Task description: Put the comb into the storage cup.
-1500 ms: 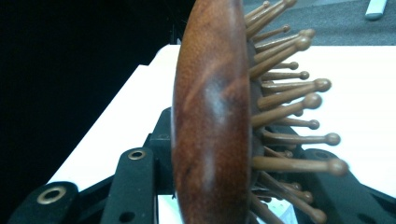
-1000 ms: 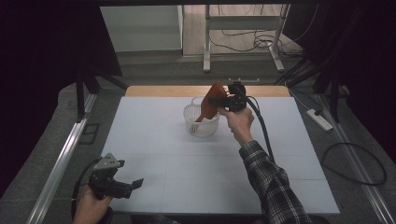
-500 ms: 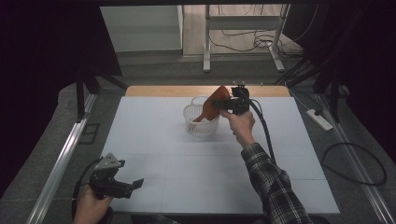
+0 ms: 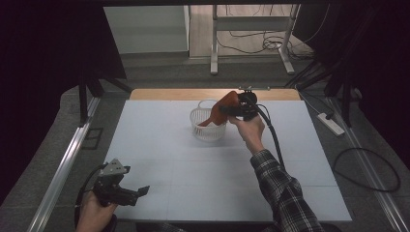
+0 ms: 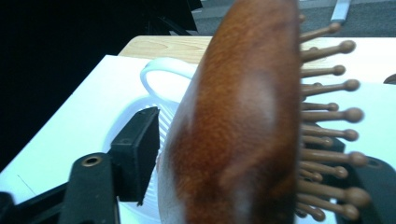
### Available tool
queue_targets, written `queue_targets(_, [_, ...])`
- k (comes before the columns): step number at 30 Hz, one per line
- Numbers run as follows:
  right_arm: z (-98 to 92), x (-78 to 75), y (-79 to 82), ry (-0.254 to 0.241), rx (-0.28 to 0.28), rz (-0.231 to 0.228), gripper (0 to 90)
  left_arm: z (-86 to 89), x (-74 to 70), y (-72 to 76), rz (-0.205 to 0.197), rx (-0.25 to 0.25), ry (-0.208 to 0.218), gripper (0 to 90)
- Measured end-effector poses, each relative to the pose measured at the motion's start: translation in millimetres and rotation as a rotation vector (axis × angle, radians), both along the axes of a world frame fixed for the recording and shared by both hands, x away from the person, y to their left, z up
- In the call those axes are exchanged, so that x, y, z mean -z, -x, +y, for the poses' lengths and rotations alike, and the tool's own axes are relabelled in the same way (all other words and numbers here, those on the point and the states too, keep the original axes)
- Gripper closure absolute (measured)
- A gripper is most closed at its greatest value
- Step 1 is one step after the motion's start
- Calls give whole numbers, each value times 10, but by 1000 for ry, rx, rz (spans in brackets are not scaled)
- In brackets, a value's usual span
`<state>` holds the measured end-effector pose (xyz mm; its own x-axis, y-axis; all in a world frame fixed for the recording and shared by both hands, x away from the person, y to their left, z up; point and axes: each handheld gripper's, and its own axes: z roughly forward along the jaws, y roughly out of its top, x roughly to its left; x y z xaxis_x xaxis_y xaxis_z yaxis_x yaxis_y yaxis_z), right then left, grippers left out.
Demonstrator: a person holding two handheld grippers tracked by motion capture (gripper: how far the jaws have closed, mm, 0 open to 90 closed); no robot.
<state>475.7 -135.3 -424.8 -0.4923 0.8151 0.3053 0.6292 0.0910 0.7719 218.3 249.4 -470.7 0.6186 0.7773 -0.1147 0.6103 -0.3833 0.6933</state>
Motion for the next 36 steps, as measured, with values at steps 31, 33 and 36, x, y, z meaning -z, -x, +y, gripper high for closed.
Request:
queue_targets(31, [-57,-71,25,99,-60,-22,173,-8,0,0,1,3,-6,2])
queue_targets(33, [-60,-85,36,112,-73,-26,162,-9,0,-1,1,4,-7,2])
queue_targets(36, [-63,-89,43,119,-85,-23,152,-9,0,-1,1,4,-7,2])
